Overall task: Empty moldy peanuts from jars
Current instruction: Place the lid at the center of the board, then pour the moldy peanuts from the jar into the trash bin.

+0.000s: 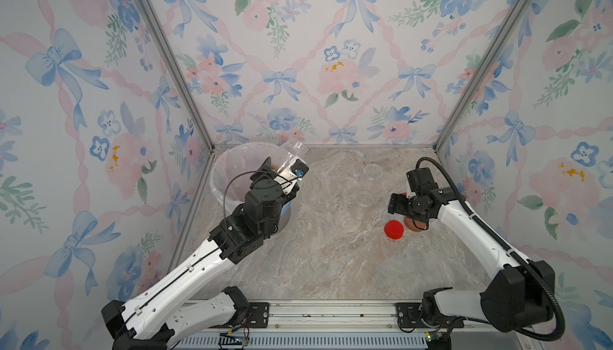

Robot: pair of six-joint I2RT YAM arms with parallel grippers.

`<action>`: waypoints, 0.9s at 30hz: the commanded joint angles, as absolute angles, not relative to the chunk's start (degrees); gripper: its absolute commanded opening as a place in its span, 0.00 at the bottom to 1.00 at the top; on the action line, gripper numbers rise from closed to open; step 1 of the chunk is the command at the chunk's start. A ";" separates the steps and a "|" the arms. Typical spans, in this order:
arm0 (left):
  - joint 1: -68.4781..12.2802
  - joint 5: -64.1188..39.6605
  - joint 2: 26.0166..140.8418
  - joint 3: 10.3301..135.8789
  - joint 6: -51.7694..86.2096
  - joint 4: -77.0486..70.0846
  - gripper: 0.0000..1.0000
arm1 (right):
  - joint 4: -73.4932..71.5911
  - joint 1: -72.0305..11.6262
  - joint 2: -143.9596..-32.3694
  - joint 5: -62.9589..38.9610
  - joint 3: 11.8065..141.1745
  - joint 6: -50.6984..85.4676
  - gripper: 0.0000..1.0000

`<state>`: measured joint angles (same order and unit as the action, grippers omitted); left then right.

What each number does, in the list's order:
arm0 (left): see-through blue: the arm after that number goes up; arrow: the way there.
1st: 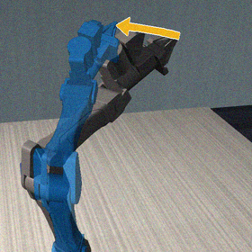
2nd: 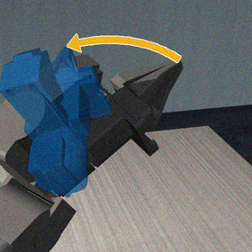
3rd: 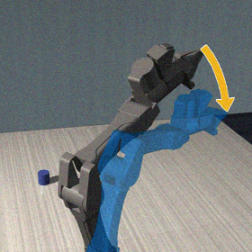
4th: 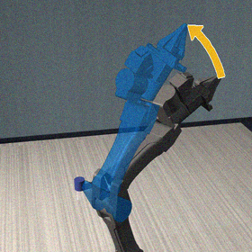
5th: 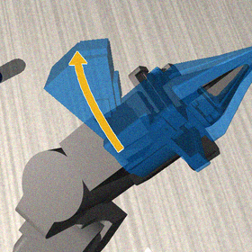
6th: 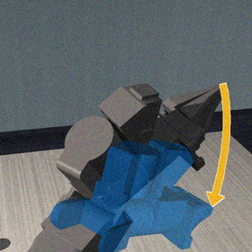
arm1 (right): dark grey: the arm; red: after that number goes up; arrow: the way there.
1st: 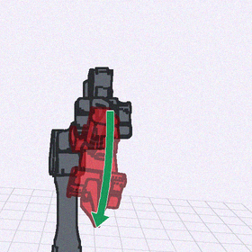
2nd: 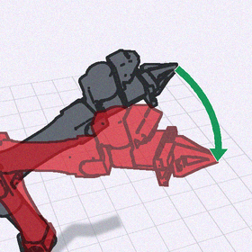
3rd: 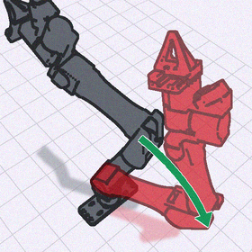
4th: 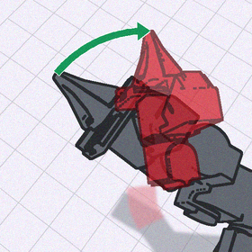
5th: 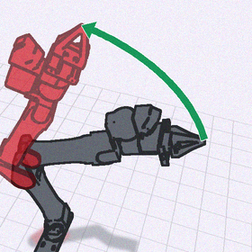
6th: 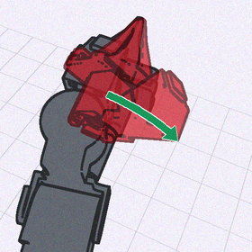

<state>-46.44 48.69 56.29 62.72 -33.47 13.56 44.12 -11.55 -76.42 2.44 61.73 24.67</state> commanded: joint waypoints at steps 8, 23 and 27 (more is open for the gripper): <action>-43.20 70.70 52.97 65.81 -52.59 16.87 0.18 | 36.28 -10.48 -80.60 -3.45 61.24 22.06 0.89; -29.40 60.17 52.95 63.14 -75.70 16.43 0.12 | 28.83 -8.77 -83.13 -8.20 58.57 22.53 0.87; -28.61 56.04 53.16 63.84 -78.54 16.02 0.13 | 27.21 -8.44 -83.73 -9.79 57.84 23.33 0.87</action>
